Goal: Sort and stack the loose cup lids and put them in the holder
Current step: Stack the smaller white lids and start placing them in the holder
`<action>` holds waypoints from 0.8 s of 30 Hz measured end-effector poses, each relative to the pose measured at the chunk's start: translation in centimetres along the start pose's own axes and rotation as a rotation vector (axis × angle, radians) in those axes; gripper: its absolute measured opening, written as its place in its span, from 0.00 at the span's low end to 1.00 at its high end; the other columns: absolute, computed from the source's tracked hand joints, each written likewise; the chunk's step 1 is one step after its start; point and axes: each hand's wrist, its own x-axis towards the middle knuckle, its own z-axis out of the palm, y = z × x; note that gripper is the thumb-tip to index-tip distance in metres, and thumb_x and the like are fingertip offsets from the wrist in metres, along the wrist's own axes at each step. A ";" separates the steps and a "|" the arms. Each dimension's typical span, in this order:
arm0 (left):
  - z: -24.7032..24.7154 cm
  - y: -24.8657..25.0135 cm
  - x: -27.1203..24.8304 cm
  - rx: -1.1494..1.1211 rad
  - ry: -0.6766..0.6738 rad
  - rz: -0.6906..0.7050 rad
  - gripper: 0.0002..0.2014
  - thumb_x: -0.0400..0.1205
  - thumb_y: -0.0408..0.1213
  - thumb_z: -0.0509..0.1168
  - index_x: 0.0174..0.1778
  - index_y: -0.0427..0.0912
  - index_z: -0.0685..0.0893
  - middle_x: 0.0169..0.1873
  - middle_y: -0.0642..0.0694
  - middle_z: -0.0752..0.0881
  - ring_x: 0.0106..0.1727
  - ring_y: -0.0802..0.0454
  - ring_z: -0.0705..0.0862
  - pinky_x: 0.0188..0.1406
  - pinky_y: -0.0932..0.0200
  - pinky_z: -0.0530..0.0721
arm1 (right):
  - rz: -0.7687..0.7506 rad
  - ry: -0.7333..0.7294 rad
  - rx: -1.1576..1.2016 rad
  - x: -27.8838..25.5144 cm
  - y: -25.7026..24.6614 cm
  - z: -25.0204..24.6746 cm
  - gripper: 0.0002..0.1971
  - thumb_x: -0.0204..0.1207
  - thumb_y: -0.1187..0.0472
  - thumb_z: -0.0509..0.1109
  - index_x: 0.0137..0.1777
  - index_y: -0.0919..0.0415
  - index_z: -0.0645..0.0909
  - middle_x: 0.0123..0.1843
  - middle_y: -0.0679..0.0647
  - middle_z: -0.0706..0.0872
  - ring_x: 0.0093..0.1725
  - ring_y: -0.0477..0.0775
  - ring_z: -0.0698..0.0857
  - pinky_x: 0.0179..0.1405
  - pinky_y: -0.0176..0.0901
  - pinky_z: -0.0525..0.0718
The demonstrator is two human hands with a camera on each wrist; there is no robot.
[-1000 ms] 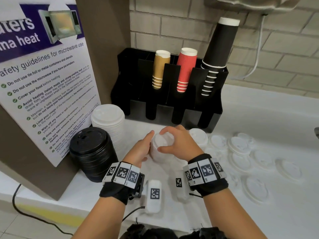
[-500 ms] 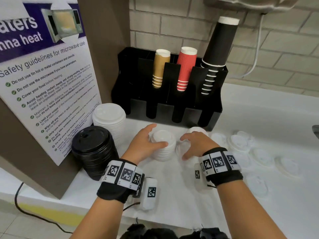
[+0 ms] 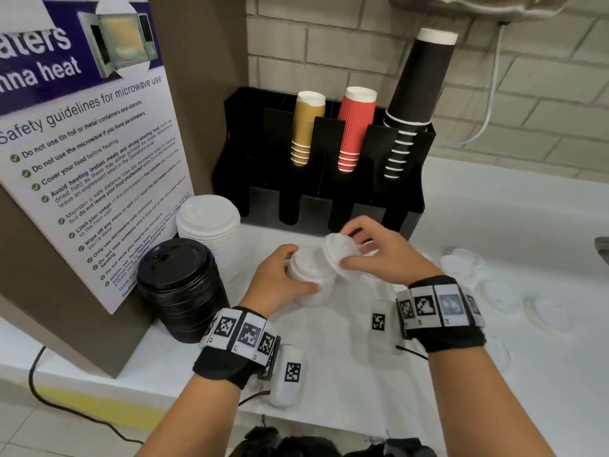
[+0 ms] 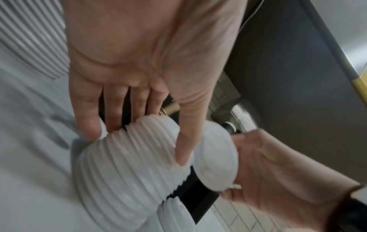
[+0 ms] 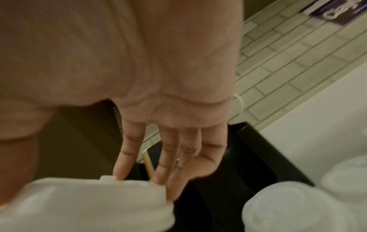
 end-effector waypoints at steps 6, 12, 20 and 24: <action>0.2 0.1 -0.1 -0.018 0.026 0.029 0.39 0.64 0.32 0.83 0.71 0.47 0.73 0.59 0.53 0.79 0.58 0.54 0.80 0.59 0.55 0.81 | -0.079 -0.056 -0.234 1.6 -1.7 3.2 0.23 0.65 0.54 0.79 0.61 0.45 0.80 0.57 0.52 0.77 0.56 0.52 0.77 0.53 0.38 0.77; 0.5 0.1 -0.1 -0.018 0.016 0.034 0.41 0.65 0.32 0.83 0.73 0.46 0.72 0.62 0.50 0.80 0.60 0.52 0.80 0.60 0.52 0.82 | -0.074 -0.089 -0.273 2.2 -1.7 4.2 0.24 0.65 0.54 0.80 0.63 0.46 0.80 0.59 0.52 0.76 0.59 0.53 0.75 0.55 0.41 0.77; 0.7 0.2 0.0 -0.041 -0.005 0.083 0.34 0.64 0.34 0.83 0.64 0.54 0.76 0.54 0.58 0.82 0.56 0.55 0.81 0.54 0.61 0.82 | -0.082 -0.086 -0.199 2.1 -0.7 4.2 0.24 0.66 0.51 0.80 0.62 0.45 0.79 0.59 0.51 0.76 0.58 0.50 0.76 0.55 0.39 0.75; 0.8 0.0 0.2 -0.043 -0.004 0.088 0.32 0.65 0.34 0.83 0.62 0.54 0.76 0.51 0.64 0.79 0.57 0.55 0.79 0.57 0.59 0.77 | 0.028 0.178 -0.225 2.6 1.2 1.9 0.19 0.75 0.49 0.73 0.64 0.53 0.80 0.60 0.55 0.80 0.62 0.55 0.76 0.64 0.46 0.76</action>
